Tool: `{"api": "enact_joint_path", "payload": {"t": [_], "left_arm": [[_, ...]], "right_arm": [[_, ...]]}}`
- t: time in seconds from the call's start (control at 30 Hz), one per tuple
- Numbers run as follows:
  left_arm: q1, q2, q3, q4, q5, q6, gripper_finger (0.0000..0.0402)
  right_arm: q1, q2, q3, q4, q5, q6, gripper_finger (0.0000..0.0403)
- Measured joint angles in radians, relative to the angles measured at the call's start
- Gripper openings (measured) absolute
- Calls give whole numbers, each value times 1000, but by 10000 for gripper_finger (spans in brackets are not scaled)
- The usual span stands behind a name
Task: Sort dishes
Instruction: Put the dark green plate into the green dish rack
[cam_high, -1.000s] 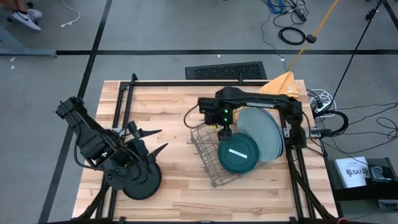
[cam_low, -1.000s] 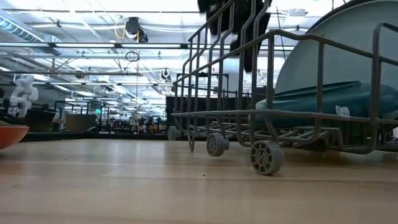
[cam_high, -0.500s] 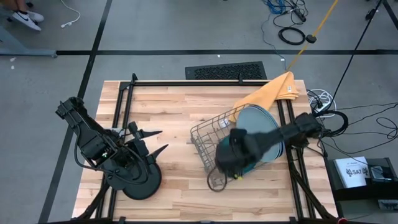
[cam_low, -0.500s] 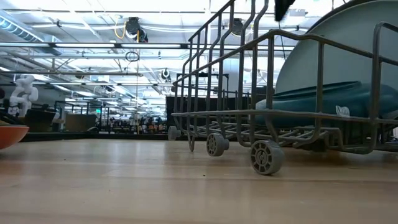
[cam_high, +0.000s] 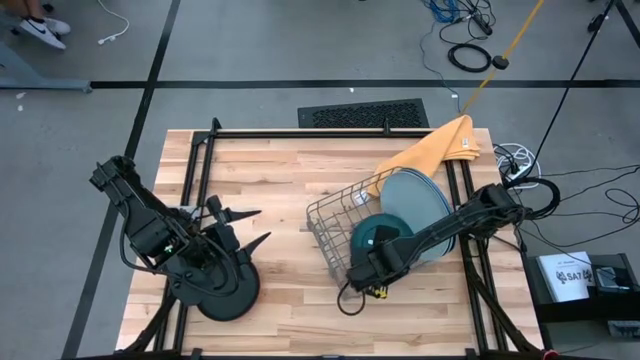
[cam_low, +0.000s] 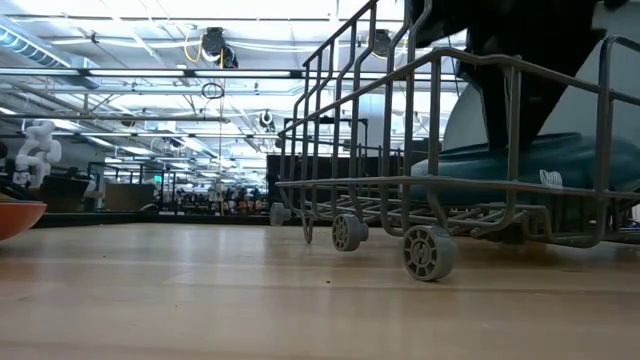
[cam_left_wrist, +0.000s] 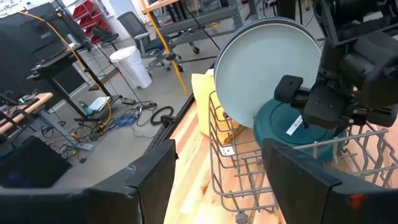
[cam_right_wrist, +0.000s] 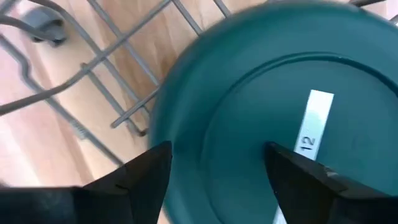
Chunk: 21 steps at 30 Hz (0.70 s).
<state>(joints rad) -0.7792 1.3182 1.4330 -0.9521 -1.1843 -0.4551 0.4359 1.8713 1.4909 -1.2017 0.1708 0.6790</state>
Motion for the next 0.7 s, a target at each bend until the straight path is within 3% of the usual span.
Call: {"api": "enact_joint_path", "payload": {"t": [0.4, 0.7], "left_arm": [[6, 0, 0, 0, -14, 43, 240], [6, 0, 0, 0, -22, 43, 240]], "right_arm": [[-24, 9, -20, 16, 13, -34, 132], [-27, 47, -20, 100, 73, -88, 9]]}}
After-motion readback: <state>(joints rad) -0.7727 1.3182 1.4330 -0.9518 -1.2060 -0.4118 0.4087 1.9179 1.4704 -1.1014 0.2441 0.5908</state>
